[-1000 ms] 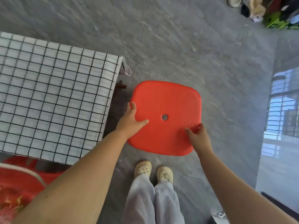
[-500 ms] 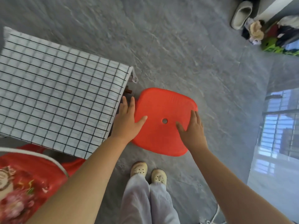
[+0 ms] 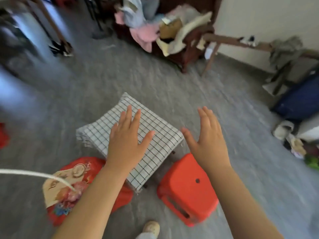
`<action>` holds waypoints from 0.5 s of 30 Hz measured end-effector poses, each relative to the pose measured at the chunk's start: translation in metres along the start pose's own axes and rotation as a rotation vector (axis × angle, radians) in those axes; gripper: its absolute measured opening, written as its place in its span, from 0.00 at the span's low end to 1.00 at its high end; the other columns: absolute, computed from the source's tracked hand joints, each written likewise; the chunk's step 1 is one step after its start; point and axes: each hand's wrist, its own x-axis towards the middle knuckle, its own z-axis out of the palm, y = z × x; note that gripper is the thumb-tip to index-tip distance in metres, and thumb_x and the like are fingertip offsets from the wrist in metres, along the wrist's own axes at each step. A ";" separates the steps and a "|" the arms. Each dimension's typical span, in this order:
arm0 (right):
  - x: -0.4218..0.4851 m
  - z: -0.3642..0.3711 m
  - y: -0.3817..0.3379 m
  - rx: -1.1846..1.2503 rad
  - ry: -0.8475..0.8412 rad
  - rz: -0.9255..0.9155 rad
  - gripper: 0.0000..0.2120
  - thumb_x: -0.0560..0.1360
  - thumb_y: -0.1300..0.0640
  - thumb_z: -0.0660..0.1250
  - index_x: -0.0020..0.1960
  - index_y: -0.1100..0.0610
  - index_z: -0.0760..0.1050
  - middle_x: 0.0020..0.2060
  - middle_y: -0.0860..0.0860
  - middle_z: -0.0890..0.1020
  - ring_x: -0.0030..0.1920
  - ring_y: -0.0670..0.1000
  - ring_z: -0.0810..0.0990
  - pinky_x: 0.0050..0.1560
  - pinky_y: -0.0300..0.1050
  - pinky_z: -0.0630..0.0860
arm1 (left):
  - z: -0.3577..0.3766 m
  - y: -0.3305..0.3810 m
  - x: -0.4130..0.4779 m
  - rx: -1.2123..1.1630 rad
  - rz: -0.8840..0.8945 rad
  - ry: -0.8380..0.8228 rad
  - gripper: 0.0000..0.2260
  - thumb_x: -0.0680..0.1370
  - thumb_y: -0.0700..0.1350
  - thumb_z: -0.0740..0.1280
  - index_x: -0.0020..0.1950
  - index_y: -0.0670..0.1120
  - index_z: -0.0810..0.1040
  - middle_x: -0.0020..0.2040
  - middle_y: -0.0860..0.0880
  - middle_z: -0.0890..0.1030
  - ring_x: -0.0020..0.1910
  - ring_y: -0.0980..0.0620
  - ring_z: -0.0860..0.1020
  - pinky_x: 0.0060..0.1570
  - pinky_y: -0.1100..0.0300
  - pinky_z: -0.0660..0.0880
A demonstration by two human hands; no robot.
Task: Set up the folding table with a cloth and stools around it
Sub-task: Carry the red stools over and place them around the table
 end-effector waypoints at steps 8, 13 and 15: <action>-0.028 0.028 -0.174 0.027 -0.187 -0.379 0.38 0.75 0.36 0.58 0.75 0.59 0.57 0.76 0.55 0.60 0.76 0.53 0.55 0.75 0.46 0.51 | -0.141 -0.107 -0.116 0.207 -0.335 0.220 0.36 0.73 0.68 0.45 0.77 0.51 0.56 0.78 0.50 0.54 0.77 0.49 0.52 0.73 0.49 0.52; -0.067 0.086 -0.313 0.100 -0.288 -0.622 0.35 0.76 0.41 0.63 0.75 0.60 0.59 0.75 0.56 0.62 0.76 0.55 0.57 0.74 0.50 0.55 | -0.219 -0.206 -0.218 0.244 -0.610 0.346 0.39 0.71 0.69 0.41 0.77 0.52 0.55 0.78 0.50 0.53 0.77 0.49 0.52 0.73 0.48 0.53; -0.092 0.114 -0.370 0.124 -0.339 -0.707 0.35 0.75 0.41 0.63 0.74 0.60 0.60 0.74 0.57 0.63 0.75 0.56 0.58 0.74 0.49 0.55 | -0.244 -0.248 -0.261 0.261 -0.718 0.382 0.39 0.70 0.70 0.40 0.77 0.51 0.55 0.78 0.50 0.53 0.77 0.49 0.52 0.72 0.48 0.53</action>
